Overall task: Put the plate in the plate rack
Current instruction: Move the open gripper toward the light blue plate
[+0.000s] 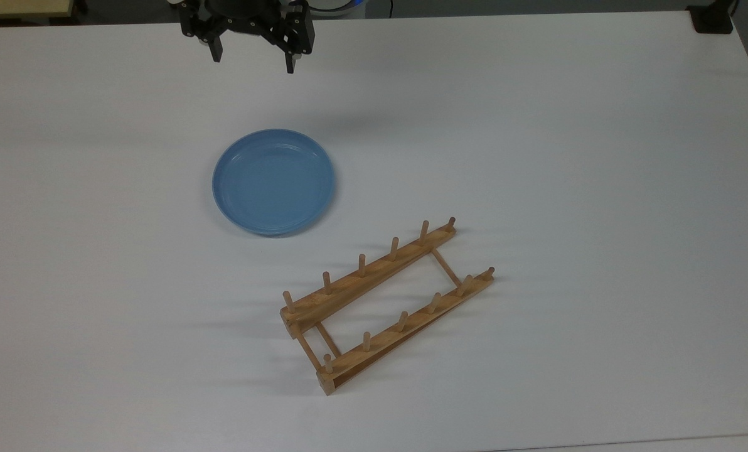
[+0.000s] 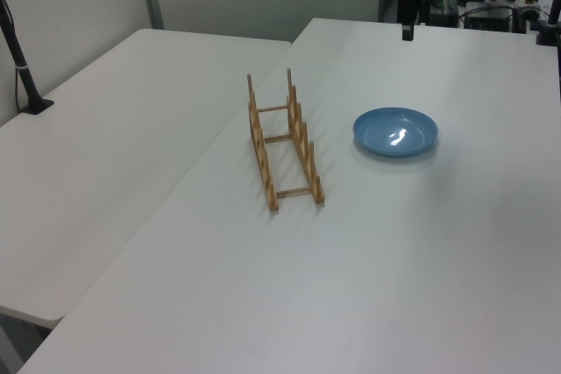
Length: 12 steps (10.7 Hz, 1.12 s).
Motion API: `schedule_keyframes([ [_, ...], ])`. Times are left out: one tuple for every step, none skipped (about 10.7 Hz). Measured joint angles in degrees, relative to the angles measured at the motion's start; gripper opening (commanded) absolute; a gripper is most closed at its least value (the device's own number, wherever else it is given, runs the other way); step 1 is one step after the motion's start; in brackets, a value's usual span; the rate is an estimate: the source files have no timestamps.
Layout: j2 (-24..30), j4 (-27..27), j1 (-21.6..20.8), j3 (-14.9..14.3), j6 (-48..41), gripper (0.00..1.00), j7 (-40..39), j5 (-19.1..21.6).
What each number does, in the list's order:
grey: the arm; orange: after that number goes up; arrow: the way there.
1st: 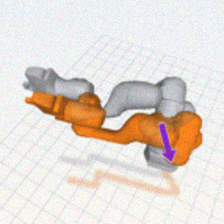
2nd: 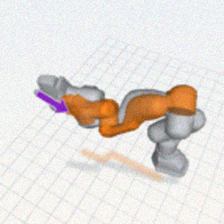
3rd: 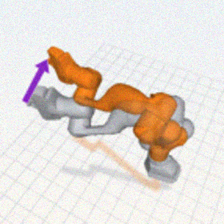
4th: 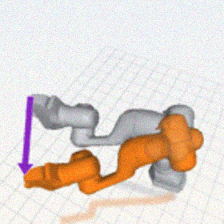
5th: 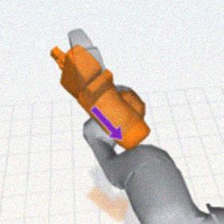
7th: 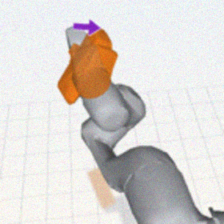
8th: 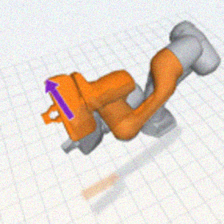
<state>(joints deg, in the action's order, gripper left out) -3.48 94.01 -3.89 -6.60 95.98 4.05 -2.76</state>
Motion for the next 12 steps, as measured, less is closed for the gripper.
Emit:
schedule_keyframes([
  [0.0, 0.0, 0.0, 0.0, 0.0, 1.00, 0.0, 0.0],
  [-0.5, -0.2, 0.2, 0.0, 2.4, 1.00, 0.0, 0.0],
  [-1.7, -0.7, 0.5, 0.0, 4.4, 1.00, 0.0, 0.0],
  [-2.8, -1.3, 0.6, 0.0, 4.8, 1.00, 0.0, 0.0],
  [-3.3, -1.8, 0.6, 0.2, 4.8, 1.00, 0.0, 0.0],
  [-3.4, -2.0, 0.1, 0.5, 4.8, 1.00, 0.0, 0.0],
  [-3.5, -2.0, -0.7, 0.7, 4.8, 1.00, 0.0, 0.0],
  [-3.6, -2.0, -1.3, 0.7, 4.8, 1.00, 0.0, 0.0],
  [-3.6, -2.0, -1.3, 0.5, 4.8, 1.00, 0.0, 0.0],
  [-3.6, -2.0, -0.7, 0.2, 4.8, 1.00, 0.0, 0.0],
  [-3.7, -2.1, 0.1, -0.1, 4.8, 1.00, 0.0, 0.0],
  [-3.8, -2.0, 0.8, -0.2, 4.8, 1.00, 0.0, 0.0],
])
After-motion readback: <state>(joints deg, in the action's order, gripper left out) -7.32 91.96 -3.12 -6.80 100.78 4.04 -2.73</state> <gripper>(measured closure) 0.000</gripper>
